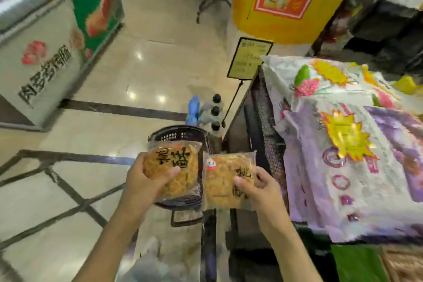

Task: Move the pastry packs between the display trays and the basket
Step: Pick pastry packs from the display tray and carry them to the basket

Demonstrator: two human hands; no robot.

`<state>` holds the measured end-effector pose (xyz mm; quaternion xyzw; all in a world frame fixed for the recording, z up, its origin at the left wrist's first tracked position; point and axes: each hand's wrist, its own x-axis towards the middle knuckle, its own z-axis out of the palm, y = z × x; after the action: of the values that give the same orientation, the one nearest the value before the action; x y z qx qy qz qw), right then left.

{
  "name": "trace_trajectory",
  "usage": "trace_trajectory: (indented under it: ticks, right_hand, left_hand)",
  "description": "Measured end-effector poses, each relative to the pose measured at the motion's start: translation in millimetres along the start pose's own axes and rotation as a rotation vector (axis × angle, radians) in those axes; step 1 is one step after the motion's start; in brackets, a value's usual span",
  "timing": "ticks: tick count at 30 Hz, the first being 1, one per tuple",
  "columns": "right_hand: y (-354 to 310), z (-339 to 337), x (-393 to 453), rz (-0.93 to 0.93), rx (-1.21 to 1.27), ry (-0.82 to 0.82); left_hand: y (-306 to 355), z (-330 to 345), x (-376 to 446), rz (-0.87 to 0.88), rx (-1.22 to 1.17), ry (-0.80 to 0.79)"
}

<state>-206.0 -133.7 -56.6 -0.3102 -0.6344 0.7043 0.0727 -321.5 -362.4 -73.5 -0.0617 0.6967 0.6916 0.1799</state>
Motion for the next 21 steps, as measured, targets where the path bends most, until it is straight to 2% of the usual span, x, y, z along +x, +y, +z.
trace_trajectory:
  ticks: [4, 7, 14, 18, 21]
  right_hand:
    - [20.5, 50.4, 41.6, 0.043, -0.1, 0.047]
    - [24.1, 66.7, 76.3, 0.115, -0.087, 0.055]
    - [41.0, 67.2, 199.7, 0.34, -0.056, -0.066]
    - [88.9, 68.4, 295.1, 0.415, -0.11, -0.08]
    - [149.5, 78.0, 365.2, 0.402, -0.122, -0.024]
  left_hand:
    - [-21.3, -30.2, 62.8, -0.102, 0.007, 0.013]
    - [-30.3, -33.4, 106.1, -0.154, 0.012, -0.001]
    - [-56.5, -4.0, 208.0, -0.298, 0.02, 0.035]
    - [-99.2, 30.1, 277.8, -0.357, 0.038, 0.149]
    - [-159.6, 50.5, 334.8, -0.42, 0.035, 0.243]
